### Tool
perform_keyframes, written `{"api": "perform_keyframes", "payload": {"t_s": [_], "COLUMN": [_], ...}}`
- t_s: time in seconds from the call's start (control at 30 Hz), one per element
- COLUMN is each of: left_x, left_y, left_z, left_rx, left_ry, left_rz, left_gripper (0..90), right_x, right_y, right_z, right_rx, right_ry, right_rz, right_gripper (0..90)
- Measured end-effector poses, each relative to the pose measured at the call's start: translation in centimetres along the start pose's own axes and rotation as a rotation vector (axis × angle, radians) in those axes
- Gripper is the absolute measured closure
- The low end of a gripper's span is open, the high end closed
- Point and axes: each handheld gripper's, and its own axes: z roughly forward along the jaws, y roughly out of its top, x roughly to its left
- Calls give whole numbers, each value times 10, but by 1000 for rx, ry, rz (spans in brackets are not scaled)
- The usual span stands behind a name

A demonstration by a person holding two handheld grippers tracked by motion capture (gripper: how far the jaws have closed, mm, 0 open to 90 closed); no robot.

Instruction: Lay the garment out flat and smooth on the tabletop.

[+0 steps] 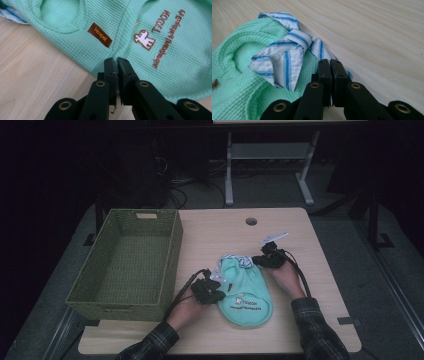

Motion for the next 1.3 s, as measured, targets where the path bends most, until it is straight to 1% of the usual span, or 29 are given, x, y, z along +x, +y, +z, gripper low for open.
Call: {"api": "perform_keyframes", "payload": {"t_s": [0.13,0.17,0.2,0.23,0.27,0.3,0.33,0.4,0.47,0.53,0.57,0.6,0.63,0.67,0.7,0.73,0.77,0.8,0.83,0.9,0.93,1.0,1.03,1.1,1.13,1.17,1.23,1.27,1.3], "left_x": [-1,-1,-1,-1,-2,-2,-2,0,0,0,0,0,0,2,2,3,5,5,6,12,14,16,20,25,29,32,39,39,42], "left_y": [0,-1,-1,-1,-2,-4,-4,-4,-4,-4,-4,-3,-3,-1,-1,0,3,3,5,13,15,18,22,27,30,33,40,40,43], "left_z": [-5,-8,-8,-8,-9,-10,-10,-11,-10,-10,-11,-12,-12,-16,-16,-17,-17,-17,-17,-15,-15,-15,-14,-13,-11,-10,-7,-7,-5], "left_rx": [-12,-15,-15,-15,-11,-14,-14,-17,-19,-28,-39,-57,-57,-79,-79,-89,-102,-102,-103,-105,-106,-102,-109,-110,-117,-121,-123,-123,-127], "left_ry": [2,9,9,12,12,15,15,16,18,17,15,15,15,15,15,15,17,17,20,22,23,27,48,65,67,67,72,72,74], "left_rz": [-11,-9,-9,-11,-12,-18,-18,-20,-20,-23,-31,-40,-40,-48,-48,-52,-62,-62,-63,-66,-70,-72,-75,-83,-90,-95,-97,-97,-105], "left_gripper": [862,863,865,865,867,868,868,866,861,795,764,741,738,738,743,758,773,792,823,881,894,895,895,895,895,895,895,895,895], "right_x": [-2,-5,-5,-6,-14,-17,-17,-24,-24,-23,-22,-22,-22,-22,-22,-22,-21,-21,-18,-13,-10,-4,-2,5,8,12,18,21,21], "right_y": [1,2,2,2,1,0,0,-2,-3,-4,-4,-5,-5,-7,-7,-11,-13,-13,-18,-23,-26,-30,-32,-36,-39,-41,-46,-48,-48], "right_z": [-7,-13,-13,-15,-18,-19,-19,-19,-18,-17,-18,-21,-21,-28,-28,-34,-37,-37,-43,-47,-49,-53,-54,-57,-59,-60,-62,-63,-63], "right_rx": [-17,-25,-25,-24,-26,-24,-24,-17,-12,-14,-21,-31,-31,-47,-47,-52,-53,-53,-65,-62,-67,-74,-64,-70,-69,-60,-65,-59,-59], "right_ry": [-9,-23,-23,-36,-54,-60,-60,-67,-67,-65,-63,-63,-63,-60,-60,-53,-50,-50,-38,-28,-28,-20,-13,-3,-1,3,11,14,14], "right_rz": [-4,-7,-7,-1,-2,-1,-1,9,12,8,5,12,12,23,23,29,26,26,25,18,13,-4,-9,-10,-20,-18,-29,-30,-30], "right_gripper": [877,876,876,876,876,876,876,871,866,836,817,806,806,795,795,797,807,807,852,879,896,897,898,898,898,898,897,898,898]}}
